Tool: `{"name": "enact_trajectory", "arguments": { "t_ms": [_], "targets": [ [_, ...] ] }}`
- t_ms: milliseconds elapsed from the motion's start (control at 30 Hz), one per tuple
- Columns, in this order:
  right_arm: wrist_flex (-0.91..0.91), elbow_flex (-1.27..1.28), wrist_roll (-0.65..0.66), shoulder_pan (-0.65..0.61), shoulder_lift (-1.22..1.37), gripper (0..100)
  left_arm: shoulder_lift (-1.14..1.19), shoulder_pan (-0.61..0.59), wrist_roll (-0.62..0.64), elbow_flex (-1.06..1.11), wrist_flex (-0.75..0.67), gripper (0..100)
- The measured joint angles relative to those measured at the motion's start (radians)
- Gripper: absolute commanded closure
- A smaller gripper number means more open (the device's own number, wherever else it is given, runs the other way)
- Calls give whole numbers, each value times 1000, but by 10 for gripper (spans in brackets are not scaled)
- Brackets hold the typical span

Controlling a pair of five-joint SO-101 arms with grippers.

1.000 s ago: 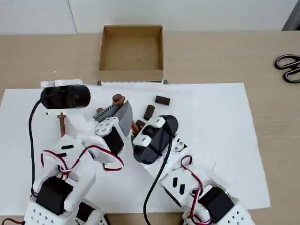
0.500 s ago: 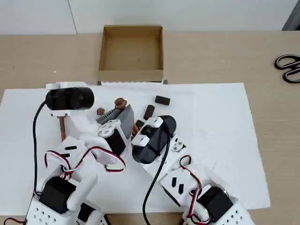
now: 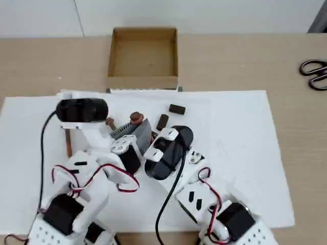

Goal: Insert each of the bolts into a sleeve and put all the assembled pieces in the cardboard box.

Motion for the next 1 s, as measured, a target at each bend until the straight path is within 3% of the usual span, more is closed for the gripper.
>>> {"name": "enact_trajectory", "arguments": {
  "t_ms": [600,833,1000],
  "targets": [
    [-52,3,5,44,2,996,-3,72,-94,92,3,991],
    [-52,5,5,48,3,996,-5,74,-138,97,3,829],
    [-52,5,5,61,3,996,-5,74,-140,100,3,814]
  ]
}}
